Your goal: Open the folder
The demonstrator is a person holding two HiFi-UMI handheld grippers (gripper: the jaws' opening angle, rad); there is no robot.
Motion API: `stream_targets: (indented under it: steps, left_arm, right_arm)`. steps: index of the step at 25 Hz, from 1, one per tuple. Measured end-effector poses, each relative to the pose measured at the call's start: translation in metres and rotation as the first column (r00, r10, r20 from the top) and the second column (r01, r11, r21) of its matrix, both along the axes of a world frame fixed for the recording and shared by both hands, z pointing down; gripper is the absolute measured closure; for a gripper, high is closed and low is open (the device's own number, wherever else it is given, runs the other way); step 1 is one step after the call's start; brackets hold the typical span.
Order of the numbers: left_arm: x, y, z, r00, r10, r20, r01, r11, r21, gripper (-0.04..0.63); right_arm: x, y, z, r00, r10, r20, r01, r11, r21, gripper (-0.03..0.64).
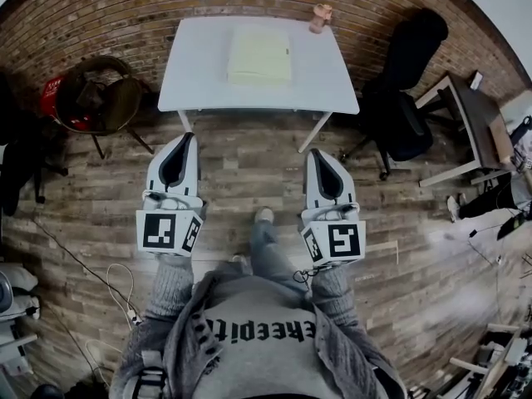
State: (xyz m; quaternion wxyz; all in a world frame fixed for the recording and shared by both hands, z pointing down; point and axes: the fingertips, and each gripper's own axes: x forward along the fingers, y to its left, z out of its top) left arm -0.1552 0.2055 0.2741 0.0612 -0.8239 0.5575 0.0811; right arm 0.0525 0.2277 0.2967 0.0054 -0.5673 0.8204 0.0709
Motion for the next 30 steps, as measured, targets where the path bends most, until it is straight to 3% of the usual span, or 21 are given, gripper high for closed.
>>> stream_targets:
  steps: [4, 18, 30]
  left_arm:
    - [0.006, -0.031, 0.006, 1.000, -0.003, 0.018, 0.003, 1.000, -0.004, 0.584]
    - [0.031, -0.162, -0.013, 0.996, -0.087, 0.013, 0.087, 0.996, 0.031, 0.584]
    - [0.066, -0.235, -0.012, 0.990, -0.137, 0.018, 0.136, 0.990, 0.036, 0.584]
  right_arm:
    - [0.005, -0.038, 0.005, 0.999, -0.014, 0.035, 0.014, 1.000, -0.006, 0.612]
    - [0.028, -0.195, -0.019, 0.994, -0.103, 0.026, 0.102, 0.994, 0.035, 0.612]
    - [0.056, -0.280, -0.012, 0.984, -0.175, 0.036, 0.174, 0.984, 0.025, 0.612]
